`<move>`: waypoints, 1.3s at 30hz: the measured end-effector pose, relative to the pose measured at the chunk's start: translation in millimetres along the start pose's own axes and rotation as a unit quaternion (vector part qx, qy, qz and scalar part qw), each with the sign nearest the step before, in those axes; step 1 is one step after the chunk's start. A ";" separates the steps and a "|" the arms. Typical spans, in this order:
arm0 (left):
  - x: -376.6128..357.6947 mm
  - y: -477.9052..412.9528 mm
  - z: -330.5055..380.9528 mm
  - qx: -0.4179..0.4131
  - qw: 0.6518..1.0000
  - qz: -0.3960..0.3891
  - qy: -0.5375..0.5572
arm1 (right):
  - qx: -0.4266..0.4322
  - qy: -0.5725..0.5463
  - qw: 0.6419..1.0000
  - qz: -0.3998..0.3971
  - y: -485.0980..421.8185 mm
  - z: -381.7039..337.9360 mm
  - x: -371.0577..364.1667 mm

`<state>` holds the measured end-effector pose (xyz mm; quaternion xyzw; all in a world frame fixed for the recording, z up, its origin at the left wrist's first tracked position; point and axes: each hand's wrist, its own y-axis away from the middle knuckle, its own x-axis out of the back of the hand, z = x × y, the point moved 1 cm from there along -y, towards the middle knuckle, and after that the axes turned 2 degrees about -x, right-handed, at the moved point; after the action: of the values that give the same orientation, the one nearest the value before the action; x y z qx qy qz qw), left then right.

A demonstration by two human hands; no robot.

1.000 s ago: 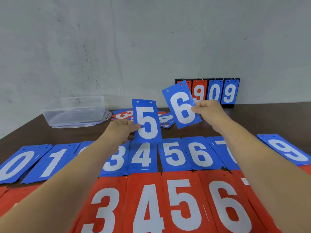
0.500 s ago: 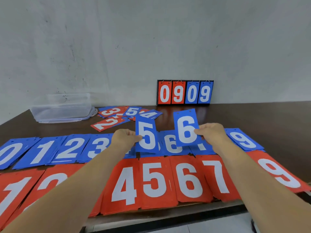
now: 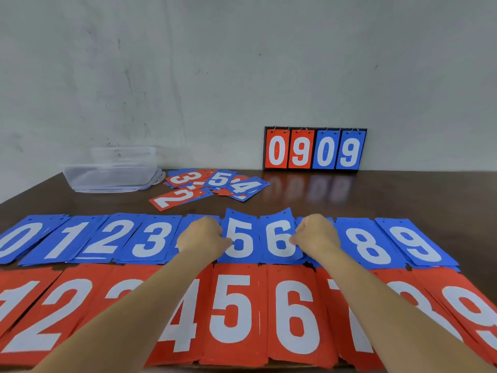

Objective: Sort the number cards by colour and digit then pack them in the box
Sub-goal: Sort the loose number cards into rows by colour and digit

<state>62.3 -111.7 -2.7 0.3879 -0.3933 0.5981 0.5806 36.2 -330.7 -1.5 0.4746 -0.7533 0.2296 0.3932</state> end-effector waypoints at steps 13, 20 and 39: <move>9.5 5.7 -0.4 -0.004 0.997 0.040 -0.061 | 0.060 0.103 0.993 0.002 -3.6 -9.6 4.8; 28.8 -0.5 -23.3 -0.003 0.998 0.062 -0.012 | 0.069 0.086 0.994 -0.010 -8.5 -33.9 -4.1; 72.5 -131.1 -145.4 0.010 0.997 0.063 0.050 | 0.077 0.110 0.990 0.037 -107.9 -107.0 -76.3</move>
<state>190.5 52.6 10.0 0.3378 -0.3813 0.6561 0.5568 191.3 -260.9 -3.7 0.4471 -0.7026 0.3521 0.4272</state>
